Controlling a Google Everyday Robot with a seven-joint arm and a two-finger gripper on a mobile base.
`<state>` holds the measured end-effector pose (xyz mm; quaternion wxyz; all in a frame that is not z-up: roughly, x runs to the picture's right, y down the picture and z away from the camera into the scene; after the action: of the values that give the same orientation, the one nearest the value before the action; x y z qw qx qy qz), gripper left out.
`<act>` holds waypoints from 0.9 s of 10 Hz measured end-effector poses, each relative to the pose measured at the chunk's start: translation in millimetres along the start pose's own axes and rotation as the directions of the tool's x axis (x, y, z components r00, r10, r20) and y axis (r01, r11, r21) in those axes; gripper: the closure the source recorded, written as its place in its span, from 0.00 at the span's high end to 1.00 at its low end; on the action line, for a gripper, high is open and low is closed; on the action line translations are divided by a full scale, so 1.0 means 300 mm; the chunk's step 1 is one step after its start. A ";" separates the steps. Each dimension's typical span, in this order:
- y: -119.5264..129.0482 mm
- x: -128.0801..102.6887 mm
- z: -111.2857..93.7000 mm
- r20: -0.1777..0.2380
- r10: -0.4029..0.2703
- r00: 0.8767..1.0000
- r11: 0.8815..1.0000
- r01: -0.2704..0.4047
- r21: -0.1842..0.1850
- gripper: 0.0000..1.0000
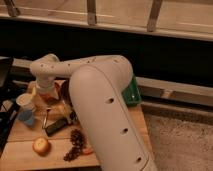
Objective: Place fork in plastic cup
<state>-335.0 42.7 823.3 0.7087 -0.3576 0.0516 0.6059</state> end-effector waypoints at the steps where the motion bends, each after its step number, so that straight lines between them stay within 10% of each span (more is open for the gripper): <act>1: 0.005 0.004 0.008 0.003 0.002 1.000 1.000 -0.002 -0.004 0.80; 9: 0.063 -0.018 0.087 0.012 -0.011 1.000 1.000 0.011 0.002 0.80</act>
<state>-362.6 53.2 836.9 0.7128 -0.3536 0.0461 0.6039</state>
